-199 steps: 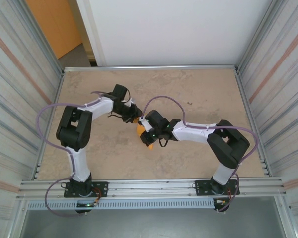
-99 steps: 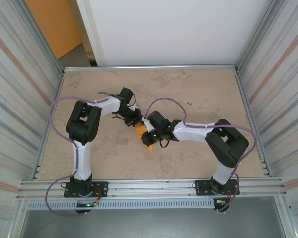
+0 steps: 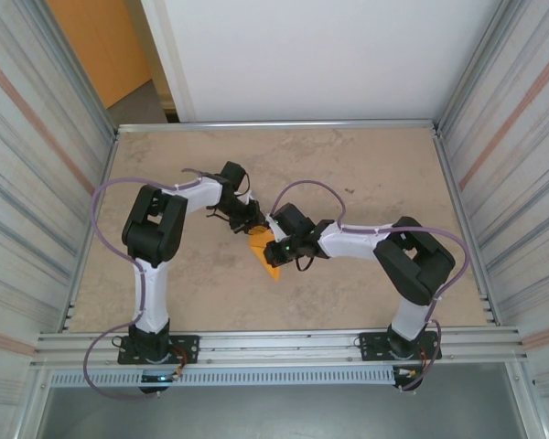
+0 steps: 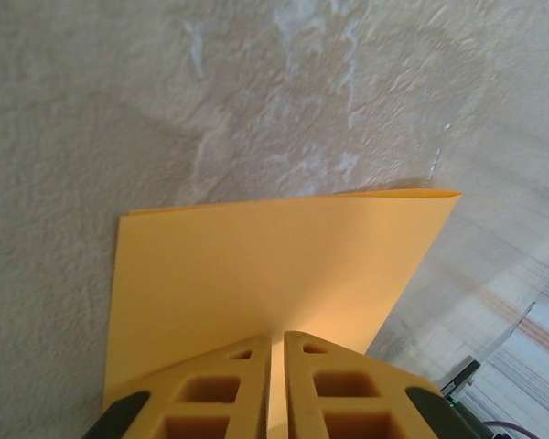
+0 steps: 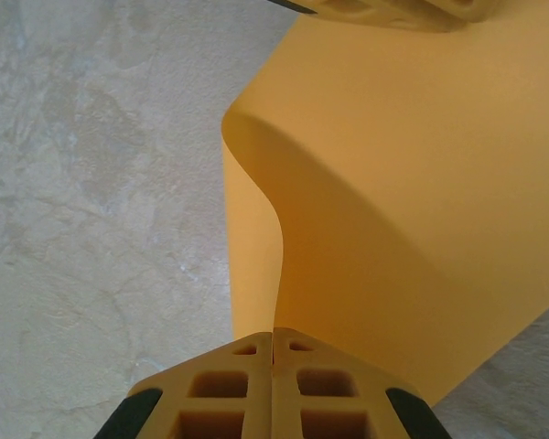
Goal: Fold a paper plane with a square sheet of paper (pick it up from the middle)
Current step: Third fold the triangle at the center of the table.
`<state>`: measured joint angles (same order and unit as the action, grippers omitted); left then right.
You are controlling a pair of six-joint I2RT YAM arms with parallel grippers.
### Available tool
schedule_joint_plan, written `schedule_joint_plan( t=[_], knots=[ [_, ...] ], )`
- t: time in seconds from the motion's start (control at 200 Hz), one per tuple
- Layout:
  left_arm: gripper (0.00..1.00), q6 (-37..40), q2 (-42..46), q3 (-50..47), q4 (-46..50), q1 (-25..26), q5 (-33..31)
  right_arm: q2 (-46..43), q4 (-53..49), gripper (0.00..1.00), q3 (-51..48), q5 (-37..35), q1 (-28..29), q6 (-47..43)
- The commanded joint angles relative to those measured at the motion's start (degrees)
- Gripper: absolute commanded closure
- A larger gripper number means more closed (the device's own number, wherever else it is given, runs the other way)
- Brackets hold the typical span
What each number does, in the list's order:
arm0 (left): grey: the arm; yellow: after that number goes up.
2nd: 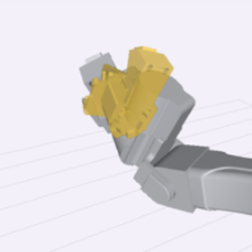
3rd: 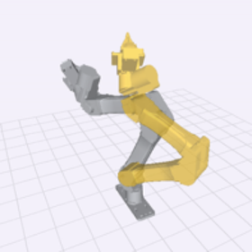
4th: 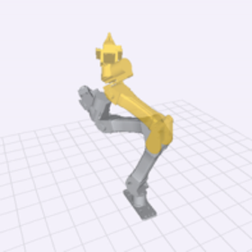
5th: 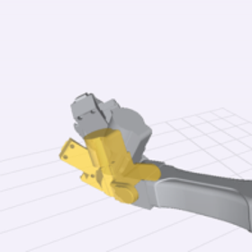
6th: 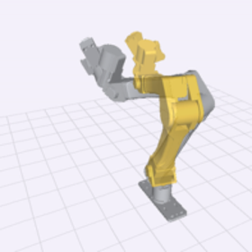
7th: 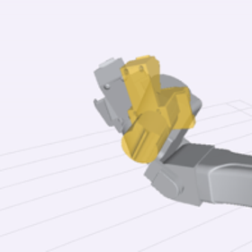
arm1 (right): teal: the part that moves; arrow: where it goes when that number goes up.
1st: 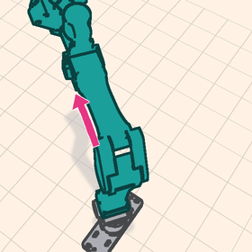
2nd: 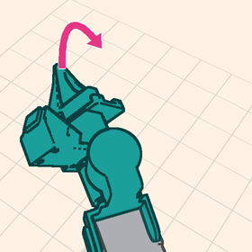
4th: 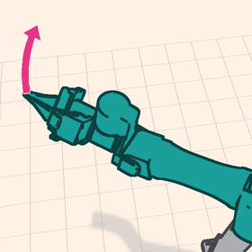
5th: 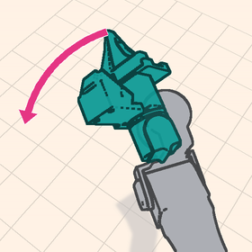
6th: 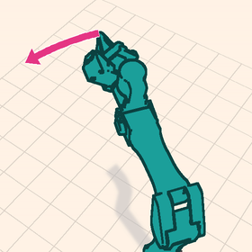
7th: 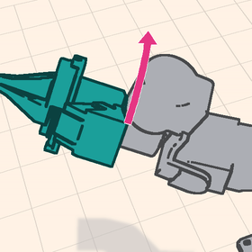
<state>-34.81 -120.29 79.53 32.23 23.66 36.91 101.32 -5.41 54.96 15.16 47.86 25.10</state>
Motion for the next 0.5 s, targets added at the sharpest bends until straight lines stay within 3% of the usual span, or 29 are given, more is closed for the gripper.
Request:
schedule_joint_plan(
  t=[0.0, 0.496],
  knots=[
    [0.87, 1.36, -2.35, 0.70, 2.97, 0.56, -1.27, 1.15, -1.79, 0.94, 1.94, -1.15, -0.41, 1.09],
    [0.90, 2.18, -2.85, 0.77, 3.20, 0.83, -1.10, 2.26, -3.60, 0.94, 3.62, -2.69, -0.60, 0.56]
  ],
)
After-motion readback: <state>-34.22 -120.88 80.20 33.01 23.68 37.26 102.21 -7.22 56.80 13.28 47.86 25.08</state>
